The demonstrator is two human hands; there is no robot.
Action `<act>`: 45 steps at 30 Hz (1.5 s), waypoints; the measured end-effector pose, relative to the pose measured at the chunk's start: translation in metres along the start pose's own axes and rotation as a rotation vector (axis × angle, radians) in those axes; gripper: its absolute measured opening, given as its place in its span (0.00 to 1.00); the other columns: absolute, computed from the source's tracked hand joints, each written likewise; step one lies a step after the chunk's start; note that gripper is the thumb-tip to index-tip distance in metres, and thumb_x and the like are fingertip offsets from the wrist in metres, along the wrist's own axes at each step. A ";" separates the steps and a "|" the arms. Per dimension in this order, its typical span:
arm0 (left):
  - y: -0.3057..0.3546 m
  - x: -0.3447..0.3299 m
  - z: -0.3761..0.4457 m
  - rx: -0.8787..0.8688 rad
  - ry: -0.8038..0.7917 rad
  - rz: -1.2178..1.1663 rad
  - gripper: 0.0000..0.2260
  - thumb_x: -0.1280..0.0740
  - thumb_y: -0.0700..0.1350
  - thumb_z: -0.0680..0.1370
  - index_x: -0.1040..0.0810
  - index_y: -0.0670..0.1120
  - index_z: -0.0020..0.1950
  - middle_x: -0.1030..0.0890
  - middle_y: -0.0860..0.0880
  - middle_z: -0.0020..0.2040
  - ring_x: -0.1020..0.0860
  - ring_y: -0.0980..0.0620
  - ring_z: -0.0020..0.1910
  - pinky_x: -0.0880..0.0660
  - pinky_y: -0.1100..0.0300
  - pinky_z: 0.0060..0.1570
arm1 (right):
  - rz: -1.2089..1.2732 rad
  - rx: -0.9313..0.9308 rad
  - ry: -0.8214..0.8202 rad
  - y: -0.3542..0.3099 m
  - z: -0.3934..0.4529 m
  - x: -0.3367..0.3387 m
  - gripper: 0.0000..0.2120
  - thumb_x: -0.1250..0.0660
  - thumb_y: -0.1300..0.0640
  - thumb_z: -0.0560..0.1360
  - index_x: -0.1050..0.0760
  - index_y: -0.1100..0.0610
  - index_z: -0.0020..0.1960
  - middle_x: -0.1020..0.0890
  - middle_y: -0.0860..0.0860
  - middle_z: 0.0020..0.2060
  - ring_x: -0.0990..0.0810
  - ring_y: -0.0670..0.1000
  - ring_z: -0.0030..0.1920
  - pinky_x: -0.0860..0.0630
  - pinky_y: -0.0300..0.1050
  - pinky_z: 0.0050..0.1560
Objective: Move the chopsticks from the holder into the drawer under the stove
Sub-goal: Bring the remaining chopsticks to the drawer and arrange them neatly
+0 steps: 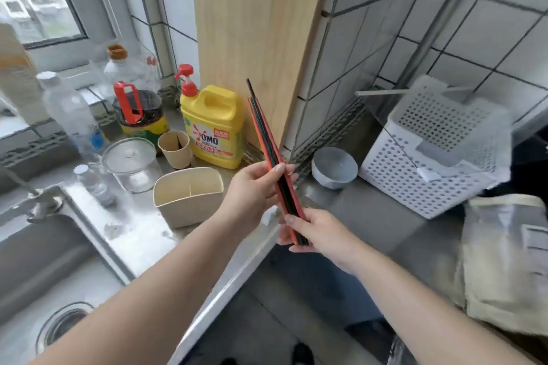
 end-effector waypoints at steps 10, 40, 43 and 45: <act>-0.100 -0.100 -0.030 0.215 -0.115 -0.042 0.06 0.36 0.41 0.78 0.19 0.43 0.47 0.15 0.51 0.40 0.17 0.58 0.42 0.21 0.64 0.39 | 0.307 -0.140 0.068 0.110 -0.089 0.070 0.10 0.42 0.53 0.80 0.24 0.55 0.47 0.24 0.48 0.31 0.26 0.45 0.29 0.23 0.40 0.34; -0.470 -0.302 -0.058 0.706 -0.260 0.681 0.04 0.33 0.37 0.75 0.21 0.44 0.47 0.19 0.47 0.41 0.18 0.60 0.32 0.20 0.68 0.41 | 0.163 -0.630 -0.170 0.550 -0.302 0.326 0.09 0.40 0.54 0.79 0.22 0.54 0.47 0.20 0.49 0.36 0.27 0.44 0.29 0.27 0.37 0.34; -0.510 -0.292 -0.035 0.718 -0.290 0.759 0.04 0.32 0.37 0.75 0.20 0.43 0.48 0.19 0.46 0.41 0.18 0.60 0.31 0.20 0.69 0.39 | 0.063 -0.613 -0.172 0.589 -0.274 0.326 0.09 0.39 0.54 0.79 0.23 0.53 0.43 0.19 0.48 0.36 0.26 0.43 0.30 0.27 0.37 0.36; -0.536 -0.285 -0.022 0.711 -0.298 0.795 0.05 0.32 0.37 0.75 0.20 0.43 0.49 0.19 0.47 0.40 0.18 0.60 0.31 0.21 0.71 0.37 | -0.066 -0.576 -0.152 0.612 -0.255 0.324 0.07 0.38 0.54 0.78 0.25 0.54 0.43 0.18 0.47 0.36 0.24 0.44 0.32 0.26 0.39 0.39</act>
Point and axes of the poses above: each hand's wrist, its own z-axis towards the middle knuckle, its own x-axis out of the back of the hand, y = z × x, the point moved 1 cm from there along z, towards the middle knuckle
